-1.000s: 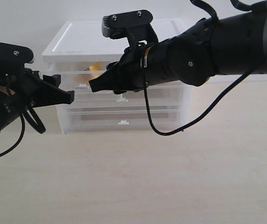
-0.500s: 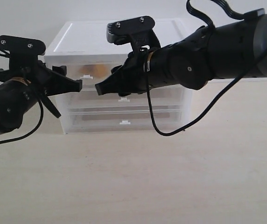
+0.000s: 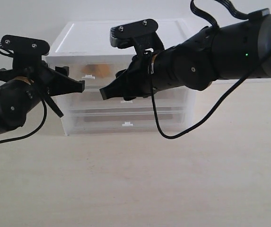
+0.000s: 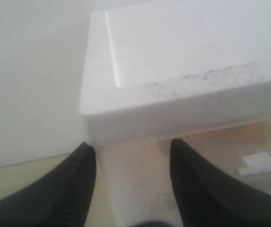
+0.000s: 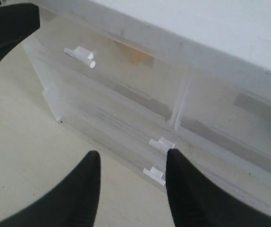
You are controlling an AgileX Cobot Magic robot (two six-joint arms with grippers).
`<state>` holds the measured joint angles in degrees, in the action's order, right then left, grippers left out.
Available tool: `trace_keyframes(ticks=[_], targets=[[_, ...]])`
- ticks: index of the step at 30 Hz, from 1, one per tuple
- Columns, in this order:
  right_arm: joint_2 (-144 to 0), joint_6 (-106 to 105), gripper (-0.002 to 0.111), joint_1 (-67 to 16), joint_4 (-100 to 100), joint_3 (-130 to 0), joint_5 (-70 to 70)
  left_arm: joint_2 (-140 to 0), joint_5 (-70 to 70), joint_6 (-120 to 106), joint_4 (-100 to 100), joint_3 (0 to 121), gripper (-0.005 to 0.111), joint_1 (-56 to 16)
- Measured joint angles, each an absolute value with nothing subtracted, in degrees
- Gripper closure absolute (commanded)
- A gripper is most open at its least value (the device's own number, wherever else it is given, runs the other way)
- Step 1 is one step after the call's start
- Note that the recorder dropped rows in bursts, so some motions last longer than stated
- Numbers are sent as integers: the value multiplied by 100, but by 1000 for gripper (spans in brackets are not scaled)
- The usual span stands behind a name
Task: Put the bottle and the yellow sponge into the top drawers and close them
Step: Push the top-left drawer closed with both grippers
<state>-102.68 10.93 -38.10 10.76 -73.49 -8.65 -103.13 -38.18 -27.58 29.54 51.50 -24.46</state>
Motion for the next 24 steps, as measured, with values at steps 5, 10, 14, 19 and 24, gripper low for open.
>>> trace_keyframes(ticks=[5,10,14,19,24], targets=[[-10268,1093,69,-3810,1087,-7349,-986,-10087,-3459,-2758,2756,5085,62,-2446],[-10268,1093,69,-3810,1098,-7349,-991,-9772,-3049,-2758,2572,4936,62,-2467],[-10268,1093,69,-3810,1098,-7349,-991,-9603,-2872,-2758,2477,4847,62,-2469],[-10268,1093,69,-3810,1098,-7349,-1033,-9265,-2960,-2758,2326,4754,62,-2469],[-10268,1093,69,-3810,1098,-7349,-1036,-8804,-2920,-2769,2189,4569,62,-2505]])
